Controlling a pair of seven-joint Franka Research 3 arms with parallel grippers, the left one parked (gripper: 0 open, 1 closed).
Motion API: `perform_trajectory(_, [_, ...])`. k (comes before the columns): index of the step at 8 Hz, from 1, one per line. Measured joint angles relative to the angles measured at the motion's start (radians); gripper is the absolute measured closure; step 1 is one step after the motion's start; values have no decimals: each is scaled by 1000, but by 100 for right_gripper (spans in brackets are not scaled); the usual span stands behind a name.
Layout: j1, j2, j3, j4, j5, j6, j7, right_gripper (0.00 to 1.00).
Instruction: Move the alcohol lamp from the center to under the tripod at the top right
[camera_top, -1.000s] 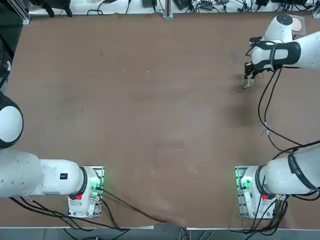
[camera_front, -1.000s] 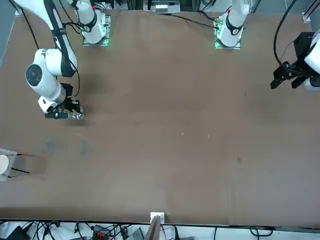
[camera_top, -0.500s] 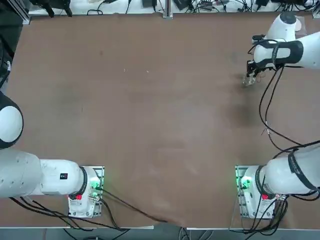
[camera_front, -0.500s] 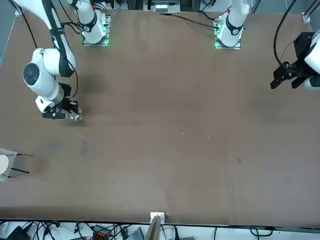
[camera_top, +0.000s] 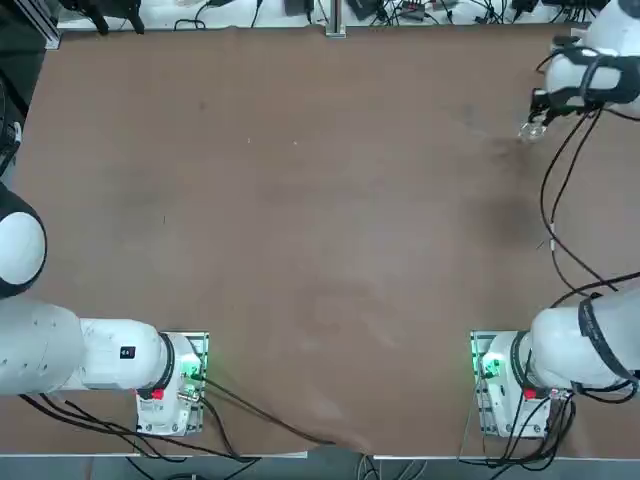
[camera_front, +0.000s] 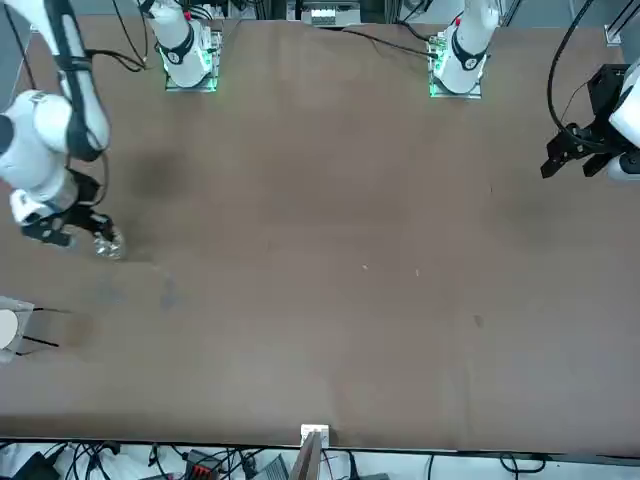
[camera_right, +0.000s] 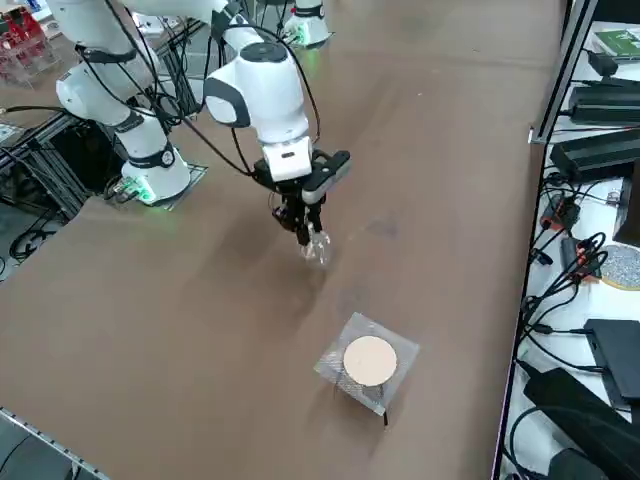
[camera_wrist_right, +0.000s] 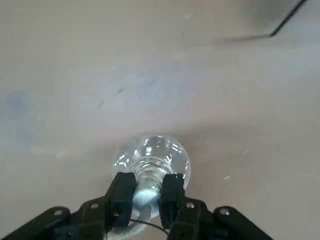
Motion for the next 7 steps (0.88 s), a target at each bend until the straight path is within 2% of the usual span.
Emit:
perform_trajectory(3, [-76, 162, 0, 241, 7, -66, 0, 70])
perform_trajectory(7, [-110, 363, 0, 538, 74, -211, 0, 70])
